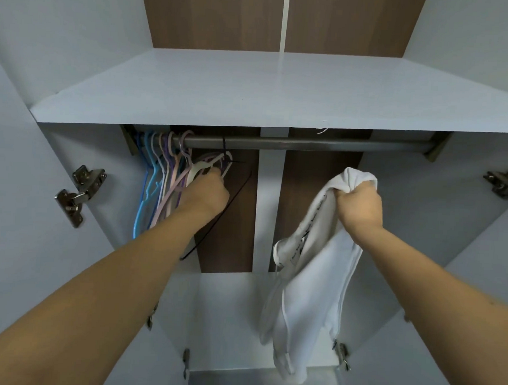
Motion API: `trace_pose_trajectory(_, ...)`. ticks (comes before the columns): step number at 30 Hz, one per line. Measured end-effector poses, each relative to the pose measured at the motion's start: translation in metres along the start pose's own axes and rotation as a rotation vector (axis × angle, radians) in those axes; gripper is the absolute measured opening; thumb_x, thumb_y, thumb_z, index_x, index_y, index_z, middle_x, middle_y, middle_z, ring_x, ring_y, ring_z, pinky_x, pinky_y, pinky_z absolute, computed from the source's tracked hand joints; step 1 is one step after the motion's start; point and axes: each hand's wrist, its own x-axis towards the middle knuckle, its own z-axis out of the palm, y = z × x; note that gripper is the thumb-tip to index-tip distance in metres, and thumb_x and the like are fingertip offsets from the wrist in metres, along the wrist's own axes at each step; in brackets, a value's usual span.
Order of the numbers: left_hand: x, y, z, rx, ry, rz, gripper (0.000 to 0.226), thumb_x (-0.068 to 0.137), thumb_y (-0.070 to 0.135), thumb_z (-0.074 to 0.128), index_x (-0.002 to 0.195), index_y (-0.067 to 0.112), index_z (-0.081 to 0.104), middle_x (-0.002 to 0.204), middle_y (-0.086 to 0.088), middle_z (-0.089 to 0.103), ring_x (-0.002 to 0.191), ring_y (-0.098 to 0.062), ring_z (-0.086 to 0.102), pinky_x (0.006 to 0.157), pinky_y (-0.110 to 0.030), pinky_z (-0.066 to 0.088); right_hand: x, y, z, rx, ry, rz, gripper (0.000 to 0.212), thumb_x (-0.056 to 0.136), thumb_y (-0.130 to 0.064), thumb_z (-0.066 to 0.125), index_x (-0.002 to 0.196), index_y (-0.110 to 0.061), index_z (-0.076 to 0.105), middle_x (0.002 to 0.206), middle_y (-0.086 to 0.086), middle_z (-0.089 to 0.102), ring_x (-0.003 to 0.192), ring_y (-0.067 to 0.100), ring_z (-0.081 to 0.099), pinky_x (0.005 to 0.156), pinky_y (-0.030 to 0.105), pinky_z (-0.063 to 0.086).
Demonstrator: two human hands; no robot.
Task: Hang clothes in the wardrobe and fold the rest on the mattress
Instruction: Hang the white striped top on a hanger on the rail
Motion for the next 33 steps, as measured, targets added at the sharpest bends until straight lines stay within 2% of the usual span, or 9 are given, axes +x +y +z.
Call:
trace_pose_trajectory(4,-0.03,0.011,-0.004,0.079,0.019,0.052,0.011,0.099,0.013,0.045,0.107,0.009,0.051,0.068,0.002,0.044,0.059,-0.015,0.042,0.049,-0.028,0.026,0.004,0.018,-0.015,-0.075,-0.021,0.082,0.031,0.094,-0.038,0.052,0.103,-0.009,0.055,0.084,0.005,0.055,0.069,0.021,0.052,0.063,0.03,0.042)
trace_pose_trajectory(9,-0.09,0.028,-0.022,0.035,-0.051,0.072,0.011,0.103,0.021,0.044,0.093,0.016,0.044,0.077,-0.005,0.053,0.076,-0.028,0.057,0.063,-0.034,0.039,0.014,0.026,-0.036,0.096,-0.111,0.273,0.055,0.094,-0.041,0.056,0.137,-0.009,0.046,0.108,0.008,0.052,0.098,0.03,0.057,0.081,0.036,0.045)
trace_pose_trajectory(14,-0.178,0.06,-0.037,0.016,-0.215,0.216,0.017,0.104,0.03,0.043,0.091,0.022,0.048,0.08,-0.007,0.059,0.077,-0.026,0.058,0.073,-0.043,0.049,0.027,0.049,-0.066,0.385,-0.317,0.424,0.024,0.093,-0.014,0.052,0.117,-0.01,0.054,0.105,0.011,0.058,0.075,0.02,0.06,0.074,0.033,0.055)
trace_pose_trajectory(17,-0.207,0.086,-0.052,-0.003,-0.264,0.219,0.018,0.105,0.034,0.041,0.09,0.028,0.05,0.082,-0.002,0.06,0.078,-0.019,0.059,0.076,-0.044,0.051,0.029,0.066,-0.075,0.307,-0.32,0.471,0.049,0.088,-0.024,0.06,0.133,-0.009,0.049,0.118,0.012,0.06,0.099,0.029,0.062,0.093,0.043,0.053)
trace_pose_trajectory(20,-0.221,0.107,-0.066,-0.061,-0.283,0.23,0.021,0.104,0.033,0.042,0.085,0.031,0.05,0.08,0.001,0.059,0.078,-0.016,0.058,0.07,-0.037,0.049,0.024,0.066,-0.086,0.002,-0.395,0.314,0.064,0.082,-0.034,0.071,0.136,-0.007,0.049,0.121,0.011,0.059,0.099,0.029,0.059,0.088,0.037,0.05)
trace_pose_trajectory(24,-0.224,0.129,-0.063,-0.101,-0.283,0.247,0.025,0.105,0.03,0.043,0.08,0.031,0.048,0.074,0.004,0.054,0.069,-0.011,0.054,0.057,-0.022,0.035,0.016,0.057,-0.1,-0.124,-0.463,0.216,0.047,0.082,-0.033,0.069,0.12,-0.008,0.056,0.114,0.01,0.061,0.091,0.027,0.06,0.082,0.036,0.049)
trace_pose_trajectory(28,-0.217,0.141,-0.028,-0.039,-0.242,0.263,0.024,0.105,0.028,0.043,0.081,0.029,0.048,0.074,0.004,0.053,0.067,-0.011,0.055,0.051,-0.02,0.034,0.005,0.039,-0.113,-0.07,-0.513,0.182,0.037,0.088,-0.028,0.061,0.118,-0.007,0.059,0.118,0.012,0.061,0.101,0.03,0.06,0.089,0.038,0.05)
trace_pose_trajectory(30,-0.212,0.147,-0.006,-0.023,-0.214,0.279,0.019,0.105,0.024,0.042,0.092,0.019,0.055,0.074,0.004,0.052,0.074,-0.018,0.059,0.05,-0.017,0.037,-0.006,0.026,-0.121,-0.021,-0.52,0.195,0.035,0.09,-0.033,0.059,0.116,-0.01,0.054,0.112,0.011,0.061,0.1,0.03,0.061,0.089,0.039,0.051)
trace_pose_trajectory(33,-0.209,0.153,0.019,-0.137,-0.228,0.287,0.021,0.104,0.025,0.04,0.091,0.014,0.053,0.073,-0.002,0.053,0.071,-0.025,0.057,0.053,-0.029,0.044,-0.026,0.013,-0.13,0.135,-0.576,0.25,0.035,0.089,-0.039,0.057,0.105,-0.008,0.058,0.104,0.01,0.067,0.086,0.026,0.066,0.074,0.033,0.057)
